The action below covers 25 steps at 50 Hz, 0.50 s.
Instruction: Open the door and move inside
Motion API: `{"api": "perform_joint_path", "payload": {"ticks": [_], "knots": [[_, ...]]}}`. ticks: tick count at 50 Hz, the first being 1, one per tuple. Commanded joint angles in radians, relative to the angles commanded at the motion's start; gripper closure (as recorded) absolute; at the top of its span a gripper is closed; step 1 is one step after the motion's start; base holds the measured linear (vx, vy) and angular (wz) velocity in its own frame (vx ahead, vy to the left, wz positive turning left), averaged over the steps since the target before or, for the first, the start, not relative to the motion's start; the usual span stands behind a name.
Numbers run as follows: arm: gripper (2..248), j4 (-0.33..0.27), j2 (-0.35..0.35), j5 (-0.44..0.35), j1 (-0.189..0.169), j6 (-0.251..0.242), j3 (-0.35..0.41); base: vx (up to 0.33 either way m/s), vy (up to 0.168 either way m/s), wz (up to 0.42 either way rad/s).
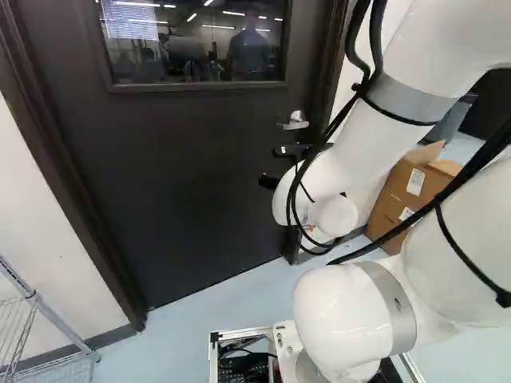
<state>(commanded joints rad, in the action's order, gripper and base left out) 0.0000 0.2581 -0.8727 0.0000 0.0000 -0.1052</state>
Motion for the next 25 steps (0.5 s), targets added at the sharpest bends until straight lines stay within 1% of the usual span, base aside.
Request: {"api": "perform_joint_path", "payload": {"ticks": [18,25], "knots": [[3,0.000,-0.048,0.000,0.000,0.000,-0.042,0.000,0.000,0.000],[3,0.000,-0.054,0.000,0.000,0.000,-0.057,0.000,0.000,0.000]]}}
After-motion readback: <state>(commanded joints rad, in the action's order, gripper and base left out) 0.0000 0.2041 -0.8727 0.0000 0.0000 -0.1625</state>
